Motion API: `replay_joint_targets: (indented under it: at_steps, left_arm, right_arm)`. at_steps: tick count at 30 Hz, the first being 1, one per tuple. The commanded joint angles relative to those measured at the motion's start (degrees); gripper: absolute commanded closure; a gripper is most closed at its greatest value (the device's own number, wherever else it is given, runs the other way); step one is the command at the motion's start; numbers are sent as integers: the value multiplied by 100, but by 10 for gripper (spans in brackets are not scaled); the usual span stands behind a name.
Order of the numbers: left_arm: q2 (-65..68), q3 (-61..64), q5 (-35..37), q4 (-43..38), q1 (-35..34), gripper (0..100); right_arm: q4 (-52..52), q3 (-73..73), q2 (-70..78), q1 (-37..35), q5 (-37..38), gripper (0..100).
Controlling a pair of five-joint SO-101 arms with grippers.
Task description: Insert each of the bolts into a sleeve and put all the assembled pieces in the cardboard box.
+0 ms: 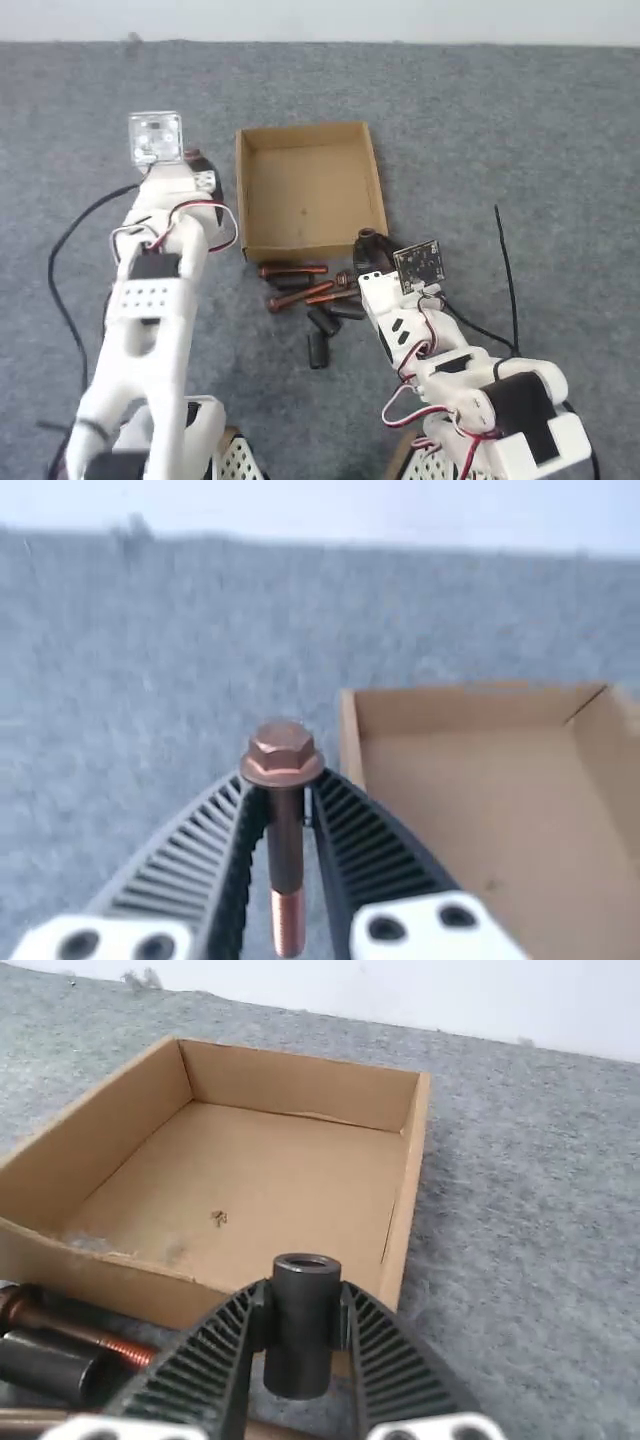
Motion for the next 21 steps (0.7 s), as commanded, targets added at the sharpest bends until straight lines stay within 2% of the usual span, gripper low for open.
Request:
replay_joint_targets:
  at_steps: [1,6,9,12,14,21]
  left_arm:
    - [-1064,-215,70,545,35,989]
    - [-2110,-400,79,1565,563,989]
    - [-2646,-198,79,1644,1029,989]
    - [-3068,224,79,1240,1152,989]
    - [-3244,505,123,958,1187,989]
    - [-3314,1332,1626,-290,1196,989]
  right_arm:
    - [48,-281,-84,84,62,993]
    - [40,-229,-75,-154,62,993]
    - [-365,0,-92,-400,62,993]
    - [-1156,211,-57,-418,62,993]
    - [-1279,237,-57,-418,62,993]
    - [-1789,158,-57,-426,18,993]
